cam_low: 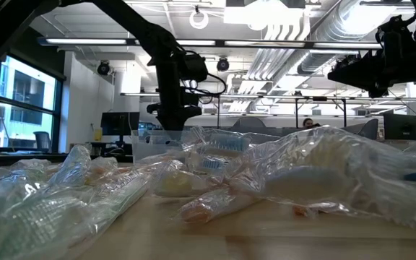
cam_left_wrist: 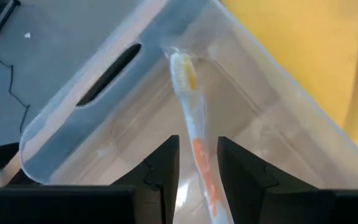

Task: Pick & Place Toothbrushes
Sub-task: Put the orange toothbrush into the transparent bin

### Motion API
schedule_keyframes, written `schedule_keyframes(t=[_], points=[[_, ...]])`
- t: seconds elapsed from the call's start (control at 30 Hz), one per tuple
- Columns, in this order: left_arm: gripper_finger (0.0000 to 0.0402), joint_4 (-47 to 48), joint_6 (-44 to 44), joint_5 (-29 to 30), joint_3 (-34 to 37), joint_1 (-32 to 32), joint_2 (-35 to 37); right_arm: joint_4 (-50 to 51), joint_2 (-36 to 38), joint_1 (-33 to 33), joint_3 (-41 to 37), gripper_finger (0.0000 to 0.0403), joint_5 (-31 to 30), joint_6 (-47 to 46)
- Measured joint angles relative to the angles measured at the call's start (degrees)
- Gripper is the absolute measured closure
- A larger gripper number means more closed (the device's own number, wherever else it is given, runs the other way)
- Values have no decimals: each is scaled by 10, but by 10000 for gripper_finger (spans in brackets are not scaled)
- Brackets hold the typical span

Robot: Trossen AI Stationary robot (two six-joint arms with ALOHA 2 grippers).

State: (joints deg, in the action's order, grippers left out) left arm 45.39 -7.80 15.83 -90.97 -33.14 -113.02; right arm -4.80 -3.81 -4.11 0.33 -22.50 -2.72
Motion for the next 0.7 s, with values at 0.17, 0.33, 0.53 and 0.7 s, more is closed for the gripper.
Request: schedule_keyframes(t=[0.17,0.33,0.53,0.7], points=[[298,21,5,21,0,22,6,0,0,0,0,400,0,0],[325,7,17,25,0,52,23,0,0,0,0,400,1,0],[389,-10,30,28,0,74,60,0,0,0,0,400,0,0],[394,13,27,30,-1,94,108,0,0,0,0,400,0,0]])
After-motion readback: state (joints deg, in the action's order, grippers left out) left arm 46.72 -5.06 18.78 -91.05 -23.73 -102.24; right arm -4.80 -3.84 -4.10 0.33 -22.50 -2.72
